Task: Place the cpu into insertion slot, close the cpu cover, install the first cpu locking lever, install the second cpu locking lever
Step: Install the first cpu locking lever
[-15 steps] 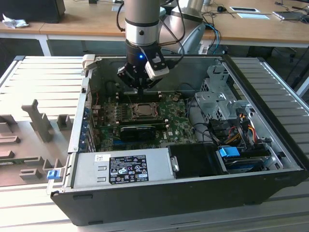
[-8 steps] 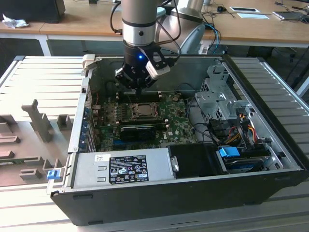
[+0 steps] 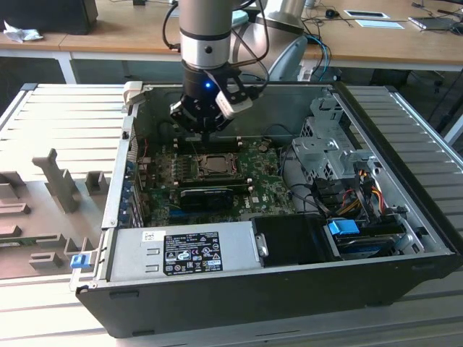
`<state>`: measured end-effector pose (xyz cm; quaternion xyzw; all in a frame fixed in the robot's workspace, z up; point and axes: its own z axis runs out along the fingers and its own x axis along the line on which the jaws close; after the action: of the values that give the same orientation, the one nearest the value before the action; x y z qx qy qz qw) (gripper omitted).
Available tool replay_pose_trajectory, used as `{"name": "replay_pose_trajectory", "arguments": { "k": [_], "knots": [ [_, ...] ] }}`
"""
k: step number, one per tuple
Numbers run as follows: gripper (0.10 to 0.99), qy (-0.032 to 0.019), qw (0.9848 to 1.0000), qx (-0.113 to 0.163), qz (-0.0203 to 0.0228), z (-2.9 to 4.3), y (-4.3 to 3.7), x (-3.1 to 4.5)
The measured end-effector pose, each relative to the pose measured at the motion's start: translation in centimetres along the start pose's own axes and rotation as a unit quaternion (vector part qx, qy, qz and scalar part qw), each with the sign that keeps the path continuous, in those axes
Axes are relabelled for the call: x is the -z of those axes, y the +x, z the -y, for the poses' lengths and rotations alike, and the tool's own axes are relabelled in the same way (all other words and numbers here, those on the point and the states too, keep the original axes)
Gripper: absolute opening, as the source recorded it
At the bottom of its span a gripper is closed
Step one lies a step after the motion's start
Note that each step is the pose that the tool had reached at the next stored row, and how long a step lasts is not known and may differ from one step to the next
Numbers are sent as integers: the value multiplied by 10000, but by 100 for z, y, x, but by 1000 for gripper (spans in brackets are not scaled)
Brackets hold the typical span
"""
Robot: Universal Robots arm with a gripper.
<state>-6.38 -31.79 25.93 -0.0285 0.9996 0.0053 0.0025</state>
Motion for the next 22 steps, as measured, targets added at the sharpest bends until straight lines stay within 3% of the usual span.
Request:
{"name": "replay_pose_trajectory", "arguments": {
  "k": [15, 22],
  "knots": [
    [106, 0, 10000, 0, 0, -2, 45, -1],
    [106, -4, 10000, 0, 0, -11, 195, -1]
  ]
}}
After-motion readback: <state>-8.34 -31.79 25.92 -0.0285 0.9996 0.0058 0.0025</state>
